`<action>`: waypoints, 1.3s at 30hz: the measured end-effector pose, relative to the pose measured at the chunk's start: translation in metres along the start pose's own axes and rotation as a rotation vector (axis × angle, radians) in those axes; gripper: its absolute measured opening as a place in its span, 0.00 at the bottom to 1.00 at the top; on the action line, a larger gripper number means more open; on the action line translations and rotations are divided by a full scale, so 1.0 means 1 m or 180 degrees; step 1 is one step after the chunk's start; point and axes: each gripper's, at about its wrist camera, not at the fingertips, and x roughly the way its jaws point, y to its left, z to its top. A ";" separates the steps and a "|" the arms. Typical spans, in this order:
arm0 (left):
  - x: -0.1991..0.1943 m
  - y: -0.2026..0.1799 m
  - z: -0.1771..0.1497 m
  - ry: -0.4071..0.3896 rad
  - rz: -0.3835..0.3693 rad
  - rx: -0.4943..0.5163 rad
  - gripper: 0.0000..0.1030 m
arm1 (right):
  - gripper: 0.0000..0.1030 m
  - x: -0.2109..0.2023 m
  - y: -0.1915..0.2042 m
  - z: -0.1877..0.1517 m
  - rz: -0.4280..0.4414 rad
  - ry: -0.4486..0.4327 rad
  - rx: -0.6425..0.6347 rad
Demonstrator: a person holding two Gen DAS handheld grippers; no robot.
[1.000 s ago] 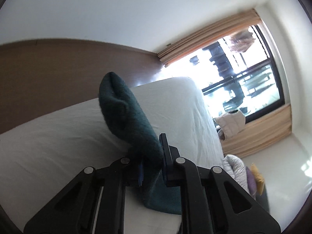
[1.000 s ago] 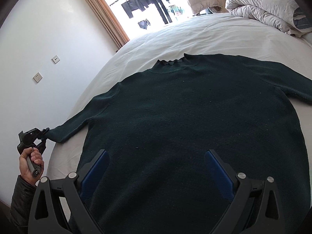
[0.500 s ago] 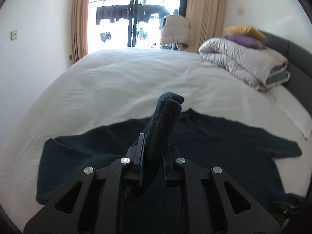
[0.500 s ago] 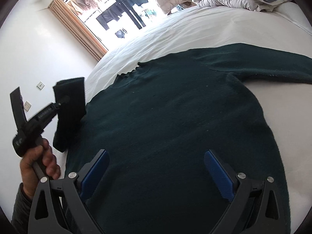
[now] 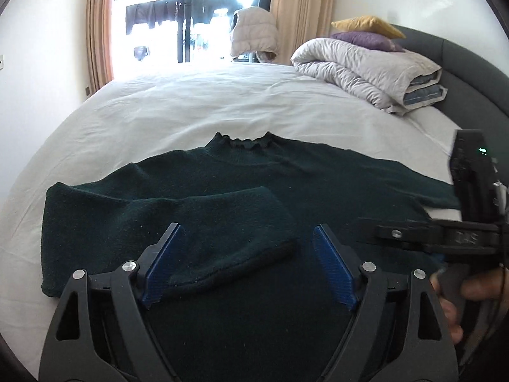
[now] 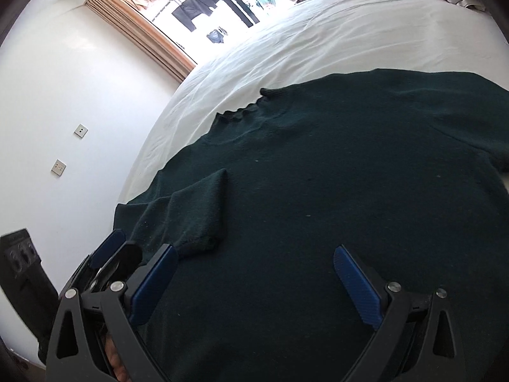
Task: Fold small clothes
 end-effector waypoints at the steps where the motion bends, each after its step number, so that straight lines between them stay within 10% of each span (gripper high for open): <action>1: -0.014 0.005 -0.004 -0.0077 -0.0001 -0.0040 0.80 | 0.98 0.006 0.006 0.002 0.0027 0.0019 -0.0004; 15: -0.058 0.115 -0.057 -0.0098 0.0155 -0.1249 0.80 | 0.92 0.086 0.056 0.038 -0.0115 0.0482 -0.0257; 19: -0.063 0.129 -0.060 -0.0189 0.0191 -0.1383 0.80 | 0.63 0.092 0.071 0.034 -0.0346 0.0570 -0.0665; 23: -0.070 0.139 -0.061 -0.0208 0.0235 -0.1484 0.80 | 0.07 0.078 0.054 0.042 -0.0439 0.0471 -0.0518; 25: -0.067 0.141 -0.065 -0.0203 0.0242 -0.1519 0.80 | 0.04 0.067 0.041 0.050 -0.0377 0.0352 -0.0390; 30: -0.059 0.148 -0.077 -0.0109 0.0236 -0.1669 0.80 | 0.05 0.066 0.037 0.052 -0.0066 0.0549 -0.0338; 34: -0.062 0.149 -0.081 -0.0164 0.0238 -0.1664 0.80 | 0.60 0.072 0.035 0.048 -0.0042 0.0681 -0.0242; 39: -0.062 0.149 -0.085 -0.0172 0.0235 -0.1658 0.80 | 0.56 0.078 0.044 0.043 0.0035 0.0744 -0.0276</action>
